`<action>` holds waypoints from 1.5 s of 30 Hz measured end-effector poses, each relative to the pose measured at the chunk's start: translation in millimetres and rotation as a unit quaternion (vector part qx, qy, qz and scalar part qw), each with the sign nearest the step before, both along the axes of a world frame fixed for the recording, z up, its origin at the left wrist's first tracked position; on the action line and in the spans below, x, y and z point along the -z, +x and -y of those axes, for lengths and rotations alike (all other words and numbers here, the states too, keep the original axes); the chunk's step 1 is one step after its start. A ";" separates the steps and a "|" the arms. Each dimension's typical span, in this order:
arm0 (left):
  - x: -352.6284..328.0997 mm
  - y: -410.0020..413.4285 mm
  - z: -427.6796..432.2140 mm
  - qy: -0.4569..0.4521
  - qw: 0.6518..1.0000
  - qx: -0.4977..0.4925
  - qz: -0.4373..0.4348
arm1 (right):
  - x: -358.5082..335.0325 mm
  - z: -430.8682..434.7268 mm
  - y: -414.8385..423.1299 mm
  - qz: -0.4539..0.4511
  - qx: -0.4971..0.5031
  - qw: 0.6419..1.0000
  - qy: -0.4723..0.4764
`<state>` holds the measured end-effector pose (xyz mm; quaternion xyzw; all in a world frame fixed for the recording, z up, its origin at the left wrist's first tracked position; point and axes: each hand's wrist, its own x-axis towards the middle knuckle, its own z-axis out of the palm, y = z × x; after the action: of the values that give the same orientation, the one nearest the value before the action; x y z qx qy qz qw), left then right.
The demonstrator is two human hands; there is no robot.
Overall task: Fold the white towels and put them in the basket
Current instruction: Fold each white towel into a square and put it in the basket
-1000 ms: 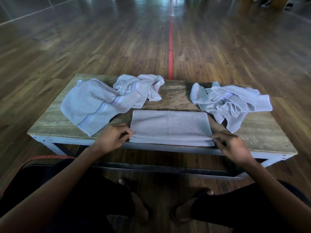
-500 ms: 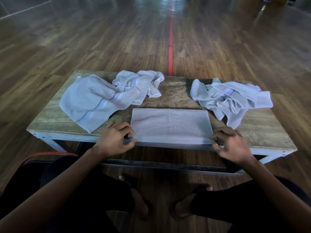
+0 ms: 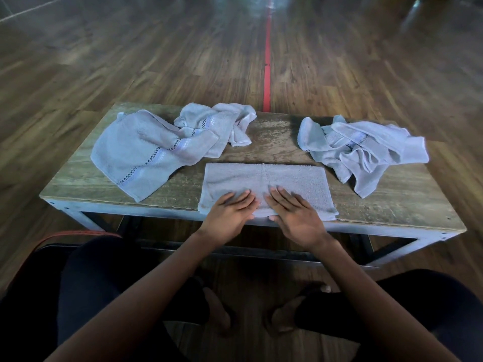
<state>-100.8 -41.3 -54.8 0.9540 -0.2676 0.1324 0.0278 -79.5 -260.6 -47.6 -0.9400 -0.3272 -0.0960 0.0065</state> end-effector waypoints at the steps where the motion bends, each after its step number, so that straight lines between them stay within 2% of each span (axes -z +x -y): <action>1: 1.5 0.9 -1.2 -0.002 1.000 0.010 0.012 | 0.7 1.4 -0.3 0.010 -0.008 1.000 0.000; 6: 6.3 -5.7 -21.9 0.005 0.997 0.064 0.045 | 5.2 23.9 -6.7 0.035 -0.028 0.999 -0.008; 11: 1.8 -5.4 -51.9 -0.017 0.993 0.092 0.073 | -7.1 66.0 -9.3 -0.015 0.001 0.999 -0.051; 15: -15.9 -12.9 -59.0 -0.129 0.989 0.012 0.069 | -16.9 78.1 -10.0 -0.010 0.048 0.999 0.006; 18: -36.7 -4.6 -42.6 -0.155 0.984 -0.065 0.061 | -31.4 59.2 -4.6 0.013 0.080 0.996 0.047; 20: -44.2 8.9 -20.0 -0.114 0.985 -0.126 -0.036 | -37.6 35.5 7.6 -0.025 0.115 0.992 0.052; 22: -40.6 22.7 2.2 -0.065 0.970 -0.173 -0.160 | -37.9 12.3 21.7 -0.106 0.147 0.982 0.043; 26: -24.9 46.2 16.0 -0.021 0.954 -0.199 -0.224 | -25.9 -11.1 49.6 -0.204 0.199 0.958 0.010; 36: -30.6 87.2 8.3 -0.028 0.952 -0.197 -0.232 | -25.3 -27.5 85.9 -0.193 0.231 0.952 0.049; 41: -20.9 78.4 5.9 -0.027 0.962 -0.197 -0.189 | -18.2 -42.7 72.1 -0.174 0.187 0.966 0.029; 45: -5.5 49.2 -27.6 -0.043 0.977 -0.186 -0.092 | -12.5 -6.9 53.9 -0.164 0.214 0.962 0.043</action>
<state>-51.6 -13.7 -49.3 0.9931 -0.0756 0.0583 0.0683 -25.5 -253.7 -35.1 -0.9899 -0.1079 0.0465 0.0798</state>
